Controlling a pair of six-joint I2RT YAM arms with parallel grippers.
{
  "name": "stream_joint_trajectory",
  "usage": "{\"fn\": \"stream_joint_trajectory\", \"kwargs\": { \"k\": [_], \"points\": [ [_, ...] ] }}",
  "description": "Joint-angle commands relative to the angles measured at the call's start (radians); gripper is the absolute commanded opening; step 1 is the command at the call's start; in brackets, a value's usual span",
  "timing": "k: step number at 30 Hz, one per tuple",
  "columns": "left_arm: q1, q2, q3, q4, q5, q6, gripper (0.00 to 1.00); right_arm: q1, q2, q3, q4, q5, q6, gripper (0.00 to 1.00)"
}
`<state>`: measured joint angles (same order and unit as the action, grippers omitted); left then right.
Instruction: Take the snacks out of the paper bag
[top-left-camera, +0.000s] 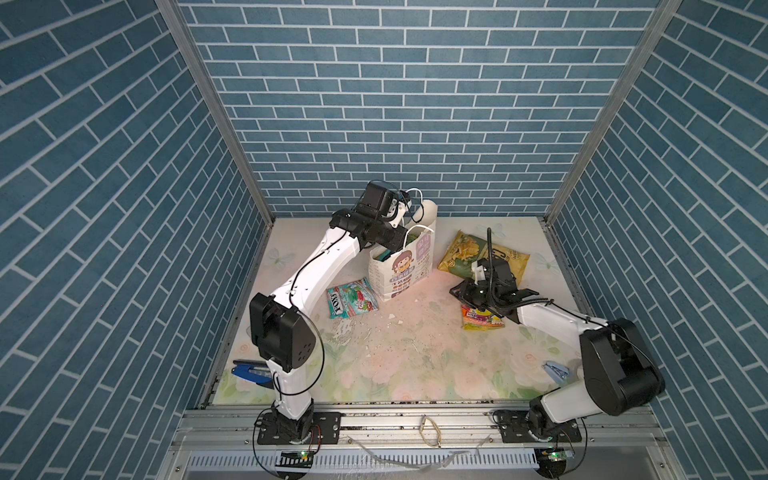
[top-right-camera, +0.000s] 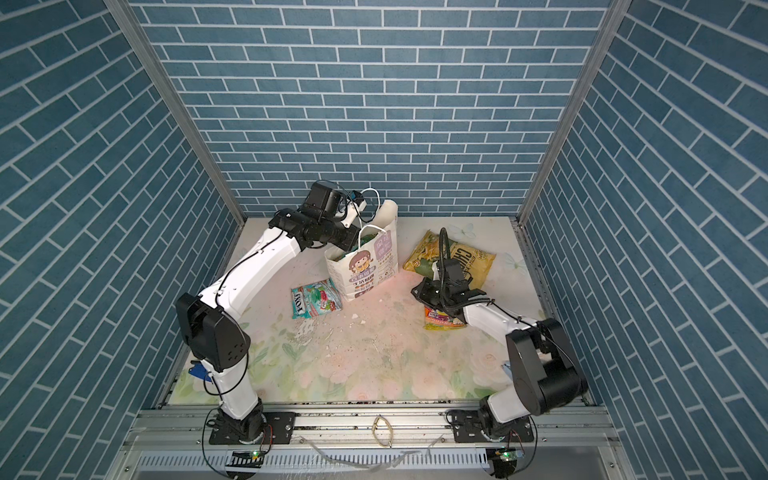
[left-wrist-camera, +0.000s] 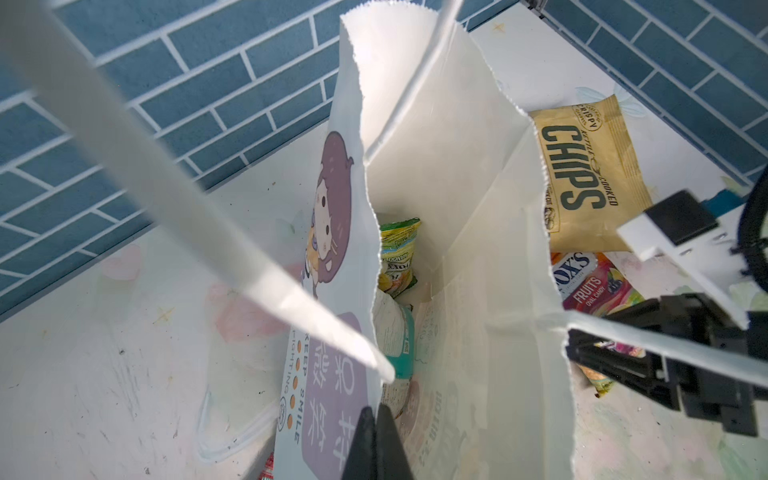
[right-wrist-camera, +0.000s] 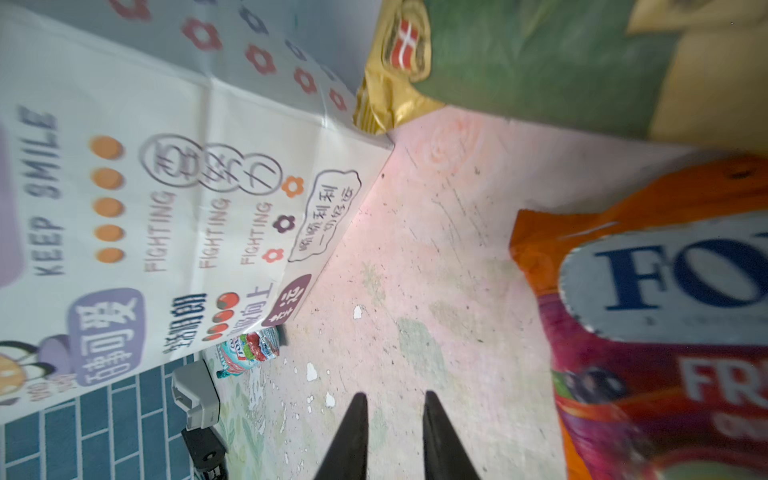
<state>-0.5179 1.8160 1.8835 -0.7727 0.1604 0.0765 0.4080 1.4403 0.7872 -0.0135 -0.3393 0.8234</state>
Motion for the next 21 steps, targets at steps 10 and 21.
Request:
{"fn": "stream_joint_trajectory", "kwargs": {
  "k": [10,21],
  "points": [
    [-0.163,-0.19,-0.266,0.169,0.027,-0.057,0.0,-0.046,-0.191,0.046,-0.212,0.152,-0.146,0.25],
    [-0.225,-0.211,-0.349,0.238,-0.008,-0.083,0.0,-0.113,-0.199,0.079,-0.307,0.066,-0.167,0.22]
  ]
}}
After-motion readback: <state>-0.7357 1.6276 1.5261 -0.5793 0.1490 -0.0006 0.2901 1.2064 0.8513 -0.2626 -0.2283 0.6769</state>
